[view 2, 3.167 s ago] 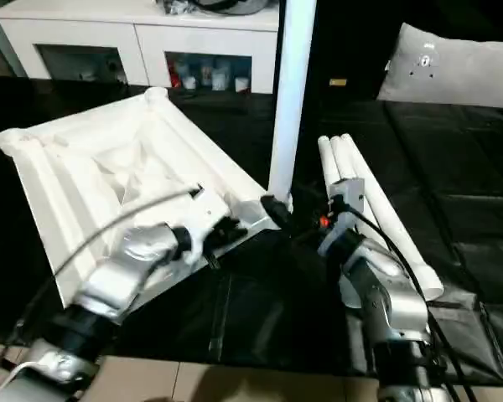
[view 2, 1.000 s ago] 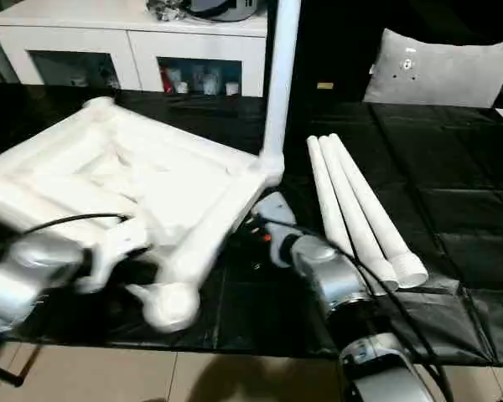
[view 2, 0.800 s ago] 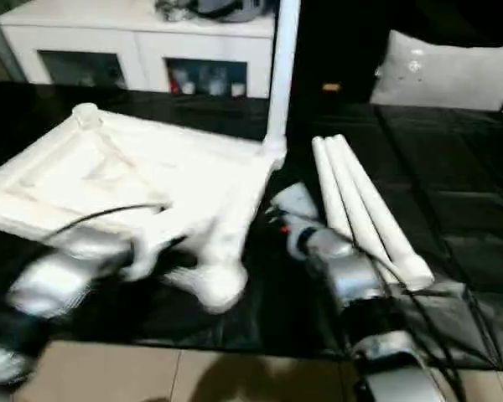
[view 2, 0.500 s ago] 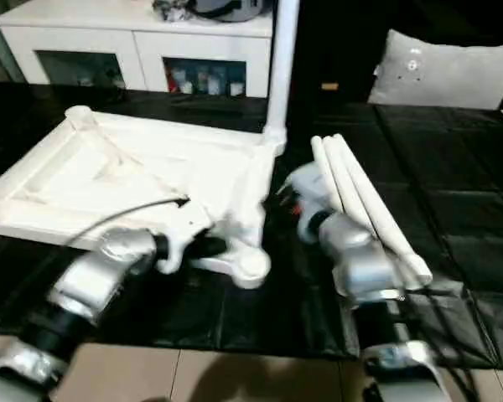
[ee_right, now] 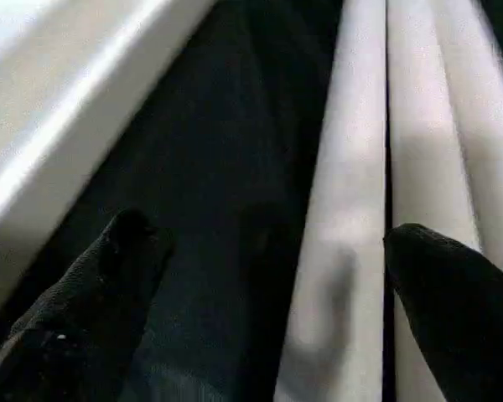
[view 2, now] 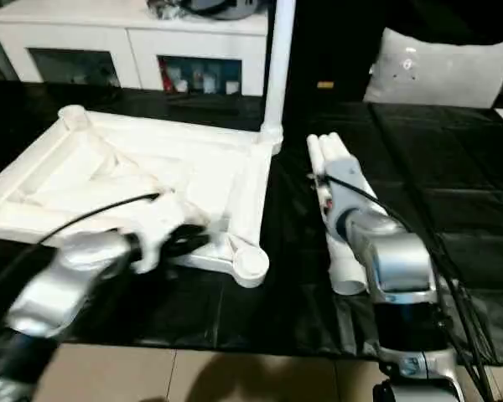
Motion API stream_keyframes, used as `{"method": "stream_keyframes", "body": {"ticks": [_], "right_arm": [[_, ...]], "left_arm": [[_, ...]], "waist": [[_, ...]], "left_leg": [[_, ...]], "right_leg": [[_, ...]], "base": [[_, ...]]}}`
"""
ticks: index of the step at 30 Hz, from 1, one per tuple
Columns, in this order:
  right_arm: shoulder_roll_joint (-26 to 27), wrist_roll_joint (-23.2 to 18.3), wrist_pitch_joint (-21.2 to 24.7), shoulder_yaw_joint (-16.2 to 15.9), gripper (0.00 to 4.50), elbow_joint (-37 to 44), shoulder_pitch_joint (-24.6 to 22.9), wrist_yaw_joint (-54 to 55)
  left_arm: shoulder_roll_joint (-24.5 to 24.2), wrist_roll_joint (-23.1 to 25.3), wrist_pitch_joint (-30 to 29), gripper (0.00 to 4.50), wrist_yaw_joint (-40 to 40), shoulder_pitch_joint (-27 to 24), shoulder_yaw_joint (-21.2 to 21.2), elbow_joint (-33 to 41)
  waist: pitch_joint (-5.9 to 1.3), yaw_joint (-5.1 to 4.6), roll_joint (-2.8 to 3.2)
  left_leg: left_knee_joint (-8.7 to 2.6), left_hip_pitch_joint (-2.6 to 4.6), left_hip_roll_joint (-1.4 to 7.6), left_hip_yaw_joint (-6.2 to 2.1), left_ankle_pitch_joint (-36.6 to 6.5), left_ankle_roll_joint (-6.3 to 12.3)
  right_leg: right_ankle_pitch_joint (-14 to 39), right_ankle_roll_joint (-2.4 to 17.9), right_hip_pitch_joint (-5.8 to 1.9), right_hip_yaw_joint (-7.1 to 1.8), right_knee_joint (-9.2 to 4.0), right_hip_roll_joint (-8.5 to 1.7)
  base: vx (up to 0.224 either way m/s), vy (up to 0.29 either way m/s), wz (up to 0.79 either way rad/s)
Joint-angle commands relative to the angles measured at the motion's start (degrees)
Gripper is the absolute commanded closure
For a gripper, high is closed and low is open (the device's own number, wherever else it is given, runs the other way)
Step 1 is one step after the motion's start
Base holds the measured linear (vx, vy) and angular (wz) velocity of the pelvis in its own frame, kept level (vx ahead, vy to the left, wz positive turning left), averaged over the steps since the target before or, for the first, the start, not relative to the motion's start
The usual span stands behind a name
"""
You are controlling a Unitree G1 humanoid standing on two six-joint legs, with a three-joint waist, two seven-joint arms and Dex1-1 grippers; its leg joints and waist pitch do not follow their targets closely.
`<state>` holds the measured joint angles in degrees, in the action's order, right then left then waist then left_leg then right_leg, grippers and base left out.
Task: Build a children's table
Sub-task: Rotate table base, then pick table leg
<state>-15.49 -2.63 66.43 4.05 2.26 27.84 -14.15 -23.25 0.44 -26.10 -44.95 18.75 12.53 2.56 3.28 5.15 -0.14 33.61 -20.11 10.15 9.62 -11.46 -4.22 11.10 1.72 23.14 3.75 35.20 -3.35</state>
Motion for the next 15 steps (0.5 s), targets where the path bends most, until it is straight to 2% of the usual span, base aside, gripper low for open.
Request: {"method": "stream_keyframes", "body": {"ticks": [1,4,5,8,15], "right_arm": [[0.3,0.4,2.7,0.9,0.0,0.8,0.5,0.9],[0.5,0.6,4.0,1.1,0.0,0.7,0.5,1.8],[0.4,0.4,4.6,1.2,0.0,0.5,0.6,1.8],[-0.1,0.0,4.8,0.3,0.0,-2.5,0.4,1.5],[0.5,-0.4,5.4,1.2,0.0,-4.4,0.6,2.3]], "left_arm": [[-0.5,-1.4,-2.3,3.18,-0.8,-0.4,-0.6,4.4],[-1.0,-2.4,-3.8,2.85,-1.3,-1.1,-0.5,6.7],[-1.1,-2.7,-4.2,2.82,-1.5,-1.3,-0.4,7.1],[-1.7,-2.7,-4.6,2.6,-2.0,-1.7,0.2,7.2],[-2.3,-2.9,-6.2,2.07,-1.5,-1.9,0.7,8.1]], "waist": [[-3.6,0.13,-0.28],[-3.47,0.21,-0.27],[-3.46,0.21,-0.47],[-3.41,0.19,-0.48],[-3.59,0.21,-0.6]], "left_leg": [[-3.71,0.13,2.49,-0.67,-3.7,0.14],[-3.78,0.13,2.47,-0.65,-4.6,-0.51],[-3.79,0.1,2.42,-0.62,-4.7,-0.53],[-3.78,0.04,2.27,-0.63,-5.1,-0.68],[-3.63,0.02,2.27,-0.62,-3.6,-0.53]], "right_leg": [[7.3,8.9,-3.23,-3.32,-3.72,-4.42],[8.8,8.8,-3.27,-3.39,-3.78,-4.53],[9.2,8.7,-3.31,-3.37,-3.85,-4.51],[11.3,7.5,-3.33,-3.39,-4.08,-4.55],[9.4,7.4,-3.38,-3.39,-3.79,-4.5]], "base": [[0.0,0.0,0.0],[0.0,0.0,0.0],[0.0,0.0,0.0],[0.0,0.0,0.0],[0.0,0.0,0.0]]}}
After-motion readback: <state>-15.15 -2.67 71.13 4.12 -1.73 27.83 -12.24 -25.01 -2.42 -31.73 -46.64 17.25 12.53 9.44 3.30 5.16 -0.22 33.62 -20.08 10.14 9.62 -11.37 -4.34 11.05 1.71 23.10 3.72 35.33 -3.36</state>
